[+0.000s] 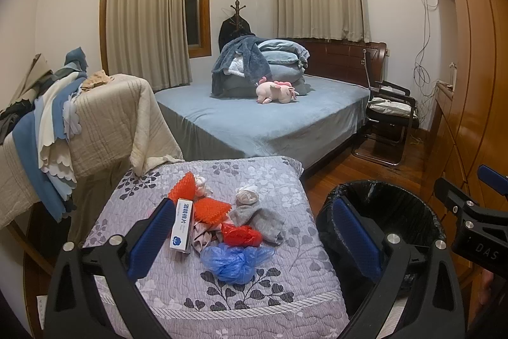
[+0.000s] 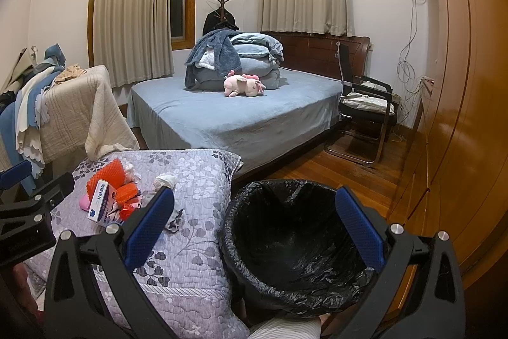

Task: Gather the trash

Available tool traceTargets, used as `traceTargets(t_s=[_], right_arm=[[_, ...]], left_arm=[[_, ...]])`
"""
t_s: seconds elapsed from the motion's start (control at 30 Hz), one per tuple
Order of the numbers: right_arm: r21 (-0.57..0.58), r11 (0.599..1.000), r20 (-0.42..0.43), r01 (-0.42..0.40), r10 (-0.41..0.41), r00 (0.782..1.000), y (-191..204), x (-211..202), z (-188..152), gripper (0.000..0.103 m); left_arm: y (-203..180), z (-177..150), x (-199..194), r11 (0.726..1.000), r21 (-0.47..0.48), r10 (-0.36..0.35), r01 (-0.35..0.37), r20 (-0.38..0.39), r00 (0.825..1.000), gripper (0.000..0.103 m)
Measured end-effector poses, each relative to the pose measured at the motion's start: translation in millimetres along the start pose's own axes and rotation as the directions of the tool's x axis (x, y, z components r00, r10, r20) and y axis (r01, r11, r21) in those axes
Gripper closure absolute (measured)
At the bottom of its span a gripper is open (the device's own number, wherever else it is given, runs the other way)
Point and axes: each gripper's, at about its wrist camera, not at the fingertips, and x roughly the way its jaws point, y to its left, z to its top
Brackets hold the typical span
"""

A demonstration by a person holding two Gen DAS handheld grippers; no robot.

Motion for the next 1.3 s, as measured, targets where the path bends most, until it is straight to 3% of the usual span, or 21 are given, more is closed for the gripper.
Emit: traceTargets(t_s=[1.3], right_arm=[[0.003, 1.000, -0.005, -0.001, 0.002, 1.000, 1.2, 2.1, -0.4, 0.004]], left_arm=[[1.3, -3.6, 2.7, 1.000, -0.001, -0.001, 0.001, -0.010, 1.000, 0.006]])
